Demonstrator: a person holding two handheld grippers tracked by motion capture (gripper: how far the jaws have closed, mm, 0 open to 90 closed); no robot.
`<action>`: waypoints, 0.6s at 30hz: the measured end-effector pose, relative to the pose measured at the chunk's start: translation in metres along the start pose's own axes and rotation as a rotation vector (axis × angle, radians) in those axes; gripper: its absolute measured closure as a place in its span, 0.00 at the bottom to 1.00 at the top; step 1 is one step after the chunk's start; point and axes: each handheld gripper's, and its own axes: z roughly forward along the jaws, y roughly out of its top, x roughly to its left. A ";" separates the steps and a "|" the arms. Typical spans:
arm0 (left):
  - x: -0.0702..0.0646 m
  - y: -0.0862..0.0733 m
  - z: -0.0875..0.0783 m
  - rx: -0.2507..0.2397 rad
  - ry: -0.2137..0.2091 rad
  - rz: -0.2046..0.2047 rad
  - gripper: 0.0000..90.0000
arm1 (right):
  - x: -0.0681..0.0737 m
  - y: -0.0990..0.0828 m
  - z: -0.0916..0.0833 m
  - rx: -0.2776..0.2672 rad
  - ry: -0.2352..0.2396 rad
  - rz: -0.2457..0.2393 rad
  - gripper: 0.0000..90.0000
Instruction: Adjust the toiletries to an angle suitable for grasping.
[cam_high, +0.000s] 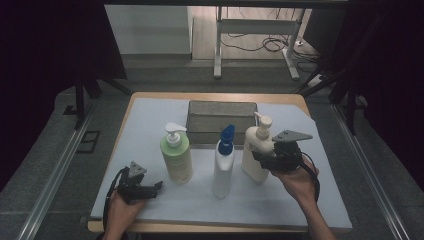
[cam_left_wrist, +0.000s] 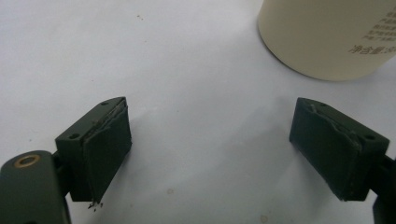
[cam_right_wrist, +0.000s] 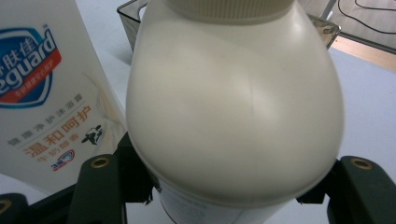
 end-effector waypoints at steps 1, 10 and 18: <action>0.000 0.000 0.000 0.000 0.000 0.000 0.14 | 0.000 0.001 0.000 -0.001 0.000 0.002 0.41; 0.000 0.000 0.000 0.001 0.000 0.000 0.14 | -0.001 0.012 -0.004 -0.009 0.013 0.013 0.41; 0.000 0.000 0.000 0.001 0.000 0.000 0.14 | -0.002 0.026 -0.006 -0.012 0.018 0.007 0.41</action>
